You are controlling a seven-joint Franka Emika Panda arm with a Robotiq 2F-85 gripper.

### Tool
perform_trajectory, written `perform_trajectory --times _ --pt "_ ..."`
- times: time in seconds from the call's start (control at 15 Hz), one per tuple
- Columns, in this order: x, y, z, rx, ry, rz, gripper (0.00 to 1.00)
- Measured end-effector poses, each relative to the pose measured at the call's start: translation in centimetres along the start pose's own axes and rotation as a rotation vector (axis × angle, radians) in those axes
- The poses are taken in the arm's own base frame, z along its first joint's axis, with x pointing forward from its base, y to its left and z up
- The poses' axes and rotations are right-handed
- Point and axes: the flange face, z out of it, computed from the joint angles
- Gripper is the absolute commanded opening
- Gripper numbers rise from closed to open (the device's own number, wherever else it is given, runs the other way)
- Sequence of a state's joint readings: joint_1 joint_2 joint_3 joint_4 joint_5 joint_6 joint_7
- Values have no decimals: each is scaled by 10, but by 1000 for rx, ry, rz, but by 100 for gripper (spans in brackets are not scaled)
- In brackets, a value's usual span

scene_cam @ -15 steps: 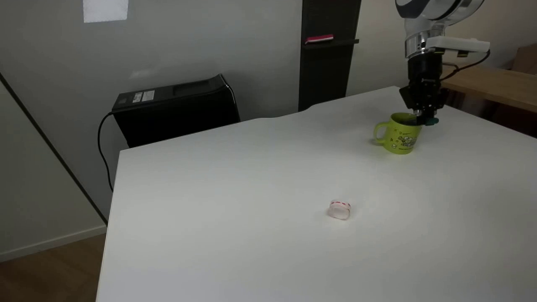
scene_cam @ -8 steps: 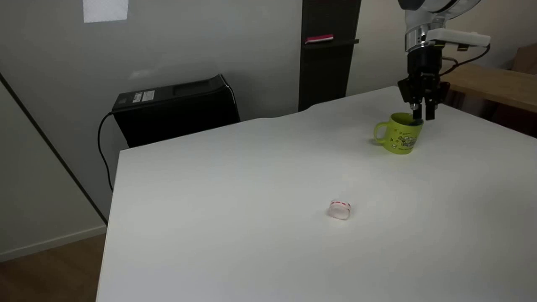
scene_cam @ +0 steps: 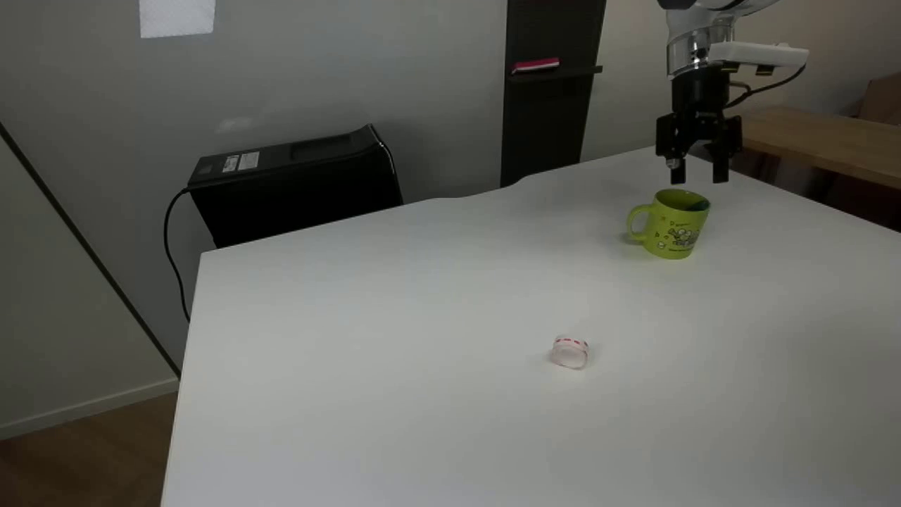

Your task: Pick up the pen from the table and put it in the cup.

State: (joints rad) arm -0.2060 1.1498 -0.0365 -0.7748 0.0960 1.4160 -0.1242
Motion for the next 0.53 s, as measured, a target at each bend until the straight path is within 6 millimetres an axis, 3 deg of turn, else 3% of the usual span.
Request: perform_trajectory --times 0.27,0.53 --pt "-3 -36 -45 -103 153 -86 100" --pt "-31 -69 -81 -115 238 -90 100"
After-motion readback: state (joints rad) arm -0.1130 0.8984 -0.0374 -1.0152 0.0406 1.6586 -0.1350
